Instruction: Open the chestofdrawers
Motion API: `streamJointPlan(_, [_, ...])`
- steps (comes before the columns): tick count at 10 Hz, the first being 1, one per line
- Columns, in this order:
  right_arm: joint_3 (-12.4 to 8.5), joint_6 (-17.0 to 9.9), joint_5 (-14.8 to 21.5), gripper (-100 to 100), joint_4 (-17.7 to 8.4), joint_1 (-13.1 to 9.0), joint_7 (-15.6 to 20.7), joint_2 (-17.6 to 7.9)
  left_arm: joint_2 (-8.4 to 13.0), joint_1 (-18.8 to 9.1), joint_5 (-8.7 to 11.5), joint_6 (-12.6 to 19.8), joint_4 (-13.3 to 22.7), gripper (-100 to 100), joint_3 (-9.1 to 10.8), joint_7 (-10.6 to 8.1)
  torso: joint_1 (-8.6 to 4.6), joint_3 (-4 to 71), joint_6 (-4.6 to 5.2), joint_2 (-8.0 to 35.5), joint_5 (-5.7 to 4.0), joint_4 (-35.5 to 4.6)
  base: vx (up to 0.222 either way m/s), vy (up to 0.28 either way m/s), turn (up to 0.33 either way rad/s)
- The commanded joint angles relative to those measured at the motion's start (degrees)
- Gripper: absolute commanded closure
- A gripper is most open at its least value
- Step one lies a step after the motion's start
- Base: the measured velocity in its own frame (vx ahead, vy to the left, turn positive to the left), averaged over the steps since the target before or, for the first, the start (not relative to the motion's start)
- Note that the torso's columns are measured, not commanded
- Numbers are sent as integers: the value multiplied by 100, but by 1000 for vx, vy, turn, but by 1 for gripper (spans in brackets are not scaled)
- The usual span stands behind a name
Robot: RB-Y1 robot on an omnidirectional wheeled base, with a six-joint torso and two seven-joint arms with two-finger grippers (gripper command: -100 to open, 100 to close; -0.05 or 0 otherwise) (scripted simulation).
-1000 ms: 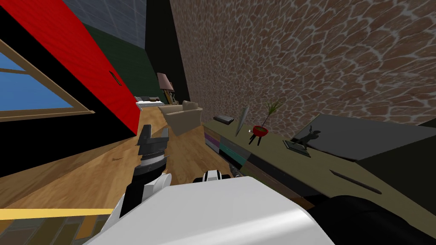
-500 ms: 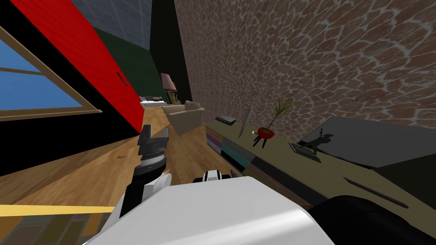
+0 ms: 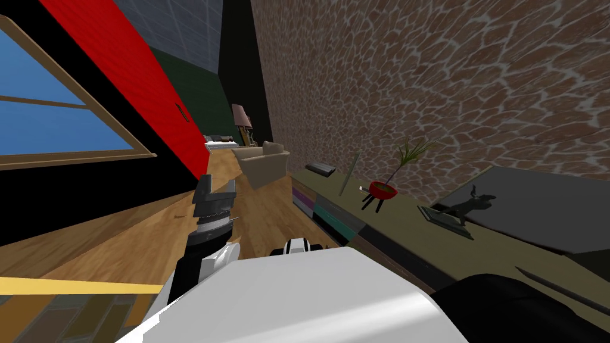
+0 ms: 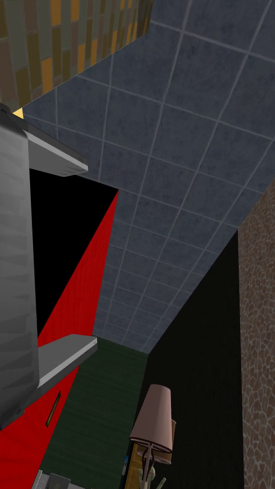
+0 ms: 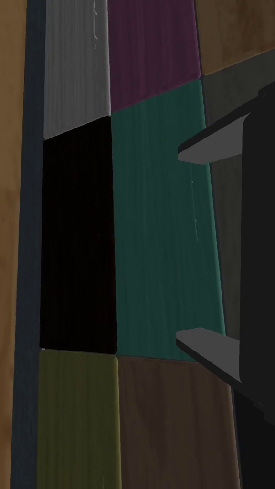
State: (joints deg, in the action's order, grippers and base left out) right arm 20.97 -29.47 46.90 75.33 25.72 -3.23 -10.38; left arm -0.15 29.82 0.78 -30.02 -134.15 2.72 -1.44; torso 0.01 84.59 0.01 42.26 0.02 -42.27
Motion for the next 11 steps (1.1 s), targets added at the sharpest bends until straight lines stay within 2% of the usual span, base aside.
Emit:
streamJointPlan(1, [136,-421,302,-100,-225,46,42,-6,0,0,0,0,0,0,0,0,-12,-7,0,12,-4,-3,54,46,141])
streamJointPlan(2, [136,-583,366,-100,-225,46,42,-6,0,0,0,0,0,0,0,0,-2,-4,-3,2,-3,-2,61,39,68])
streamJointPlan(3, [224,-749,567,-100,-455,-7,59,-9,0,0,0,0,0,0,0,0,-2,0,0,-1,-1,0,81,57,121])
streamJointPlan(5, [224,-1006,674,-100,-532,-7,59,-9,0,0,0,0,0,0,0,0,1,1,0,-3,0,1,56,38,25])
streamJointPlan(6, [308,-1234,898,-100,-750,-63,76,-19,0,0,0,0,0,0,0,0,-10,-8,0,13,-3,-3,52,35,133])
streamJointPlan(7, [308,-1374,978,-100,-833,-63,76,-19,0,0,0,0,0,0,0,0,-4,-7,-4,7,-4,-4,58,32,72])
streamJointPlan(8, [308,-1388,978,-100,-833,-63,76,-19,0,0,0,0,0,0,0,0,-3,-3,1,4,-2,-1,26,10,-20])
streamJointPlan(9, [387,-1605,1258,-100,-1112,-121,93,-37,0,0,0,0,0,0,1,0,-7,-6,0,10,-3,-3,52,22,116])
streamJointPlan(10, [387,-1760,1274,-100,-1128,-121,93,-37,0,0,0,0,0,0,0,0,0,-2,-3,0,-2,-1,59,25,77])
streamJointPlan(11, [461,-1934,1509,-100,-1344,-181,111,-62,0,0,0,0,0,0,0,0,1,1,0,-2,0,0,84,39,104])
